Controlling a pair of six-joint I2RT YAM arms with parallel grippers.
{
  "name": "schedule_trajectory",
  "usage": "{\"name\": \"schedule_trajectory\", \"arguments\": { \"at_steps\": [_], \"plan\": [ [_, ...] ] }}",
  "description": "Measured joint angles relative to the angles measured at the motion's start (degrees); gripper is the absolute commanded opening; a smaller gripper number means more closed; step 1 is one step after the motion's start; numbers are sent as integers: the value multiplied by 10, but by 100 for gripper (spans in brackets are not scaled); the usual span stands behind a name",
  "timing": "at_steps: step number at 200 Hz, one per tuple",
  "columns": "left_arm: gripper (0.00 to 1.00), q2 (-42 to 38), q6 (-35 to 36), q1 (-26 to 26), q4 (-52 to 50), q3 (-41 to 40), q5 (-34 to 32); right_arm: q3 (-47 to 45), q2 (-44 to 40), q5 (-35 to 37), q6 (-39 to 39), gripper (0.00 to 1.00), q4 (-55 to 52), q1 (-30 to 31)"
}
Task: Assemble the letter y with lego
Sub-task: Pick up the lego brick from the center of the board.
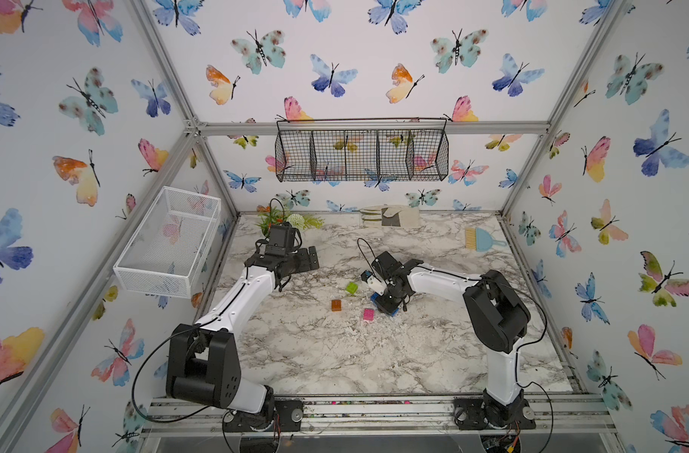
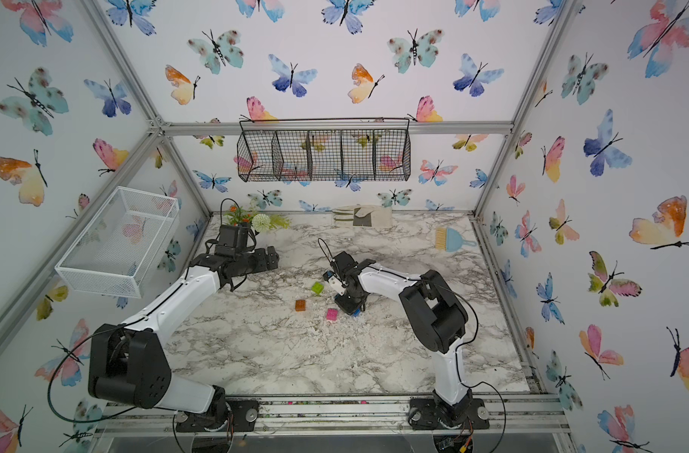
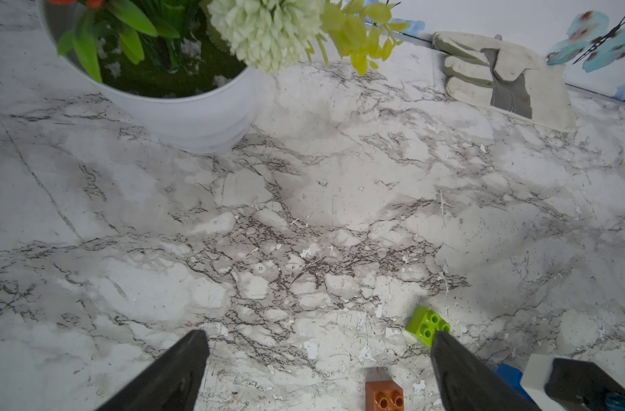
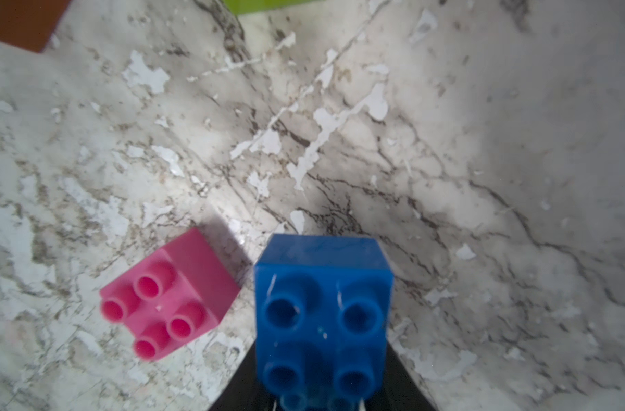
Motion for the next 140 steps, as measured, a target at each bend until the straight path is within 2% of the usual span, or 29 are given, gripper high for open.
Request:
{"name": "schedule_trajectory", "arguments": {
  "at_steps": [16, 85, 140],
  "plan": [
    [98, 0, 0, 0, 0, 0, 0, 1, 1, 1, -1, 36, 2, 0],
    [98, 0, 0, 0, 0, 0, 0, 10, 1, 2, -1, 28, -1, 0],
    [98, 0, 0, 0, 0, 0, 0, 28, -29, -50, -104, 24, -4, 6]
  ]
}}
